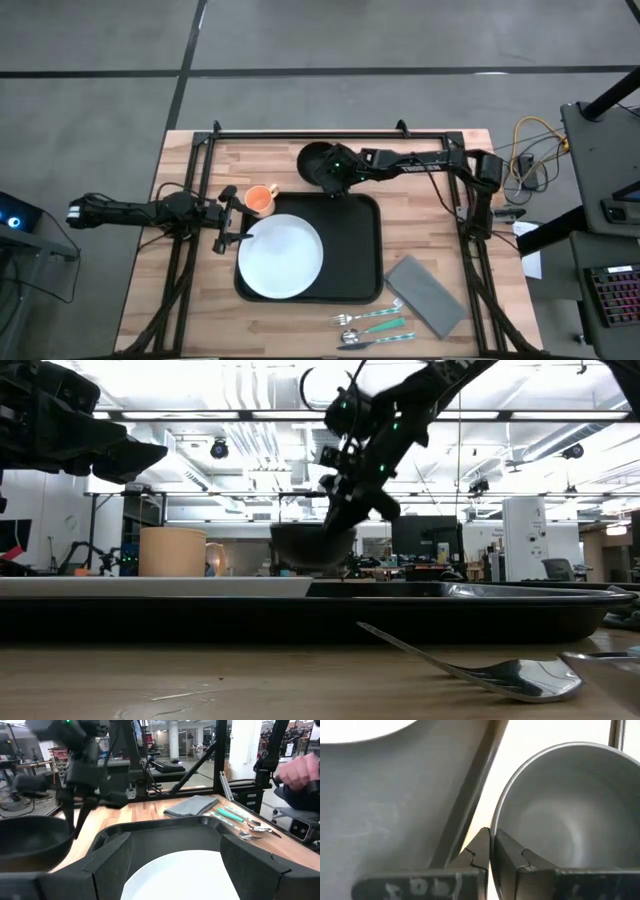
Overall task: Set up tray
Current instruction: Put the black bowl on top of the white plate on the black tray
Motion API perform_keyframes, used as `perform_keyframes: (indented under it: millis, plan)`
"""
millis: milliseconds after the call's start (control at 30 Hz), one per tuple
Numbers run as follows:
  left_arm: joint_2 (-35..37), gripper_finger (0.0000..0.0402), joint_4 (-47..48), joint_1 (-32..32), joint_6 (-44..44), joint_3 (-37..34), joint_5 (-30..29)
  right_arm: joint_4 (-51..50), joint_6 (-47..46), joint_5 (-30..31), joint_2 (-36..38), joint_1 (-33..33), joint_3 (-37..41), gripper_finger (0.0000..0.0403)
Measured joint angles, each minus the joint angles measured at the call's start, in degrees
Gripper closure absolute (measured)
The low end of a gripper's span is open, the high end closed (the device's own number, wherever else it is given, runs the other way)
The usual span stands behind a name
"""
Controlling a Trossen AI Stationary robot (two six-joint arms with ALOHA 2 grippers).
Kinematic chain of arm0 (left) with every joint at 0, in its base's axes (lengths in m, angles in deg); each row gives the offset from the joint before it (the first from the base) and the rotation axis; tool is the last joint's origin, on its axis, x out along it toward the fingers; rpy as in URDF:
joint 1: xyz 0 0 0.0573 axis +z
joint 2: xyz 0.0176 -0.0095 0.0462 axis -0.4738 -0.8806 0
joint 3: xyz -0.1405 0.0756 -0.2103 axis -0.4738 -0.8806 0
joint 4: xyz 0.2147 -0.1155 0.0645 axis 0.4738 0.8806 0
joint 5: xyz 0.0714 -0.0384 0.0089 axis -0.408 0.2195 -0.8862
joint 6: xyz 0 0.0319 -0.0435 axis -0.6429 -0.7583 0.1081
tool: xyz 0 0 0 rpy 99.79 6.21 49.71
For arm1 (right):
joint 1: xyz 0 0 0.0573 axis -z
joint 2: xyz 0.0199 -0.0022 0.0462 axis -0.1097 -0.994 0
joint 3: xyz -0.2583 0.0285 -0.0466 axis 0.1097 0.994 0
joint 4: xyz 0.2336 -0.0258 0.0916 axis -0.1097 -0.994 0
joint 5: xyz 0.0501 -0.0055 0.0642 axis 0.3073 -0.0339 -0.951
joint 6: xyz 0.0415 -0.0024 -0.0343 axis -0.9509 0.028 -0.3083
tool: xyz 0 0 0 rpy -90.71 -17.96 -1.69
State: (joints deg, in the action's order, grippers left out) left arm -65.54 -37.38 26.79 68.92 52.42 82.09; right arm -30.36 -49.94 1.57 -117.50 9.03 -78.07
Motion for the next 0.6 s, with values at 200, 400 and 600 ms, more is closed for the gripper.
perform_keyframes:
  millis: [200, 400, 600]
  plan:
    - [0.0, 0.0122, 0.0, 0.0, 0.0, 0.0, 0.0, -1.0, -1.7, -0.1, 4.2, -4.4, 0.0, 0.0394]
    - [0.0, 0.0122, 0.0, 0.0, 0.0, 0.0, 0.0, -4.2, 0.3, -0.7, 5.3, -11.0, -0.1, 0.0394]
    - [0.0, 0.0122, 0.0, 0.0, 0.0, 0.0, 0.0, -2.1, 3.1, -1.7, 5.3, -16.1, -0.2, 0.0394]
